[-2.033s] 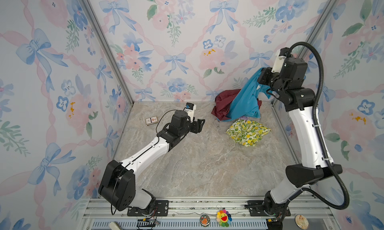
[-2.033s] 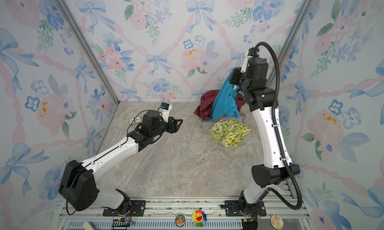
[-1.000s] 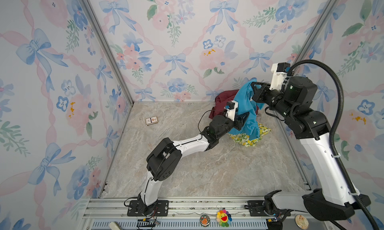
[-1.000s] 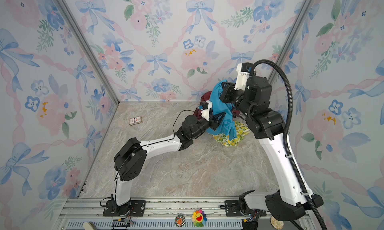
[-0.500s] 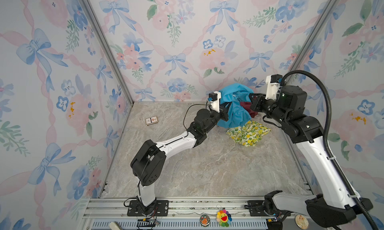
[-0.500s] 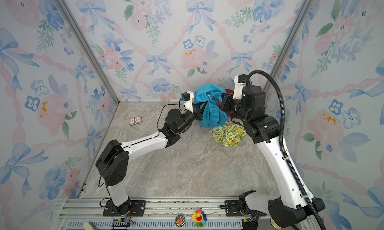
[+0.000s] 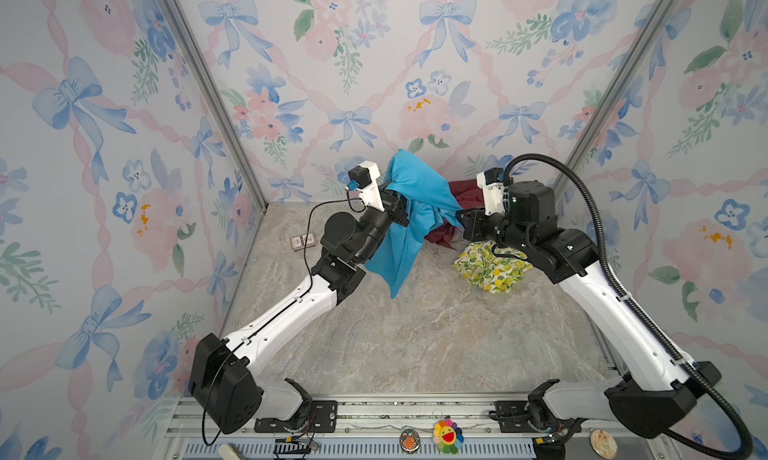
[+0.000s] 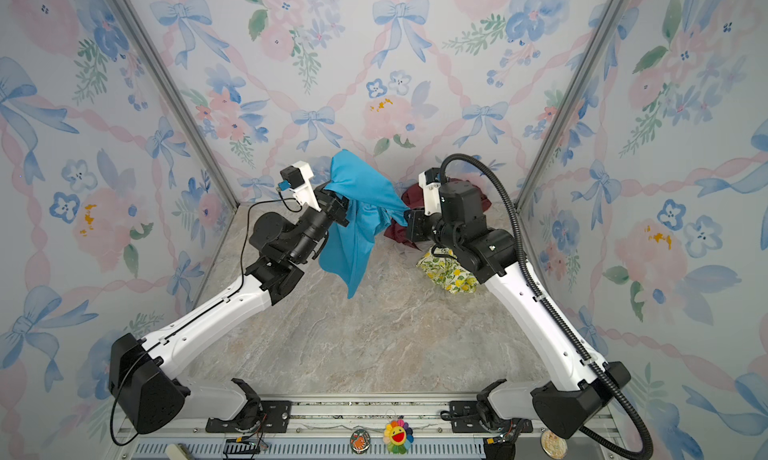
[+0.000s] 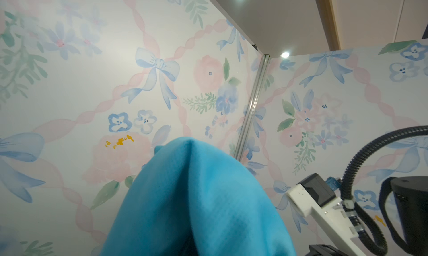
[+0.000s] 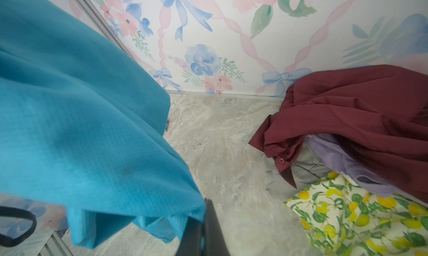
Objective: Pick out a specific cloth from the pile
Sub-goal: 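Grasp the hanging turquoise cloth with the left gripper while the right gripper holds it, then pull the turquoise cloth away with the left gripper while the right gripper releases and withdraws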
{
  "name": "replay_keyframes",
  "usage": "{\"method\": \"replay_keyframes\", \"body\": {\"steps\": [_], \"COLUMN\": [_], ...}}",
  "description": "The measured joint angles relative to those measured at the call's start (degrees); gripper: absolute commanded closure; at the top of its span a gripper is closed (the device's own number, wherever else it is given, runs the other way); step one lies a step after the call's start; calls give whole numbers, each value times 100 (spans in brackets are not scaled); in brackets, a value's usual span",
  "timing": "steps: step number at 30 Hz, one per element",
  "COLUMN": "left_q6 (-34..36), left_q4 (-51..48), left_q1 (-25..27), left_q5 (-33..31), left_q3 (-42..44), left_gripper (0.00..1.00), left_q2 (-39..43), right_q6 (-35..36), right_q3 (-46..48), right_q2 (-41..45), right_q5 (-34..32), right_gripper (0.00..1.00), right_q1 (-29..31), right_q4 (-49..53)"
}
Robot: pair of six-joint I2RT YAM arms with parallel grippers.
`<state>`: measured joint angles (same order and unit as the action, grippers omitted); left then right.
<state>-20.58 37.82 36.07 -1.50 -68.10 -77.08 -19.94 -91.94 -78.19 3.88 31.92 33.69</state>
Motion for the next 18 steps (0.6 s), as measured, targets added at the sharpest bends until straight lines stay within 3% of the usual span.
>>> {"method": "replay_keyframes", "body": {"steps": [3,9,14,18], "left_q6": [22,61,61,59], "left_q4": [-337,-616,-750,-745], "left_q1": [-376,-1084,-1620,-1788], "left_q5": [-2,-20,-79,-286], "left_q3": [262,920,1270,1272], "left_gripper": [100,100,100,100], "left_q2": [372,890,922,658], "right_q6": [0,2,-11,15], "right_q3": [4,55,503,916], "right_q2": [-334,-1123,-1193,-1012], "right_q5": [-4,-101,-201,-350], "right_gripper": [78,37,15,8], "right_q1": [348,852,942,940], "right_q4": [-227,-684,-1038,-1226]}}
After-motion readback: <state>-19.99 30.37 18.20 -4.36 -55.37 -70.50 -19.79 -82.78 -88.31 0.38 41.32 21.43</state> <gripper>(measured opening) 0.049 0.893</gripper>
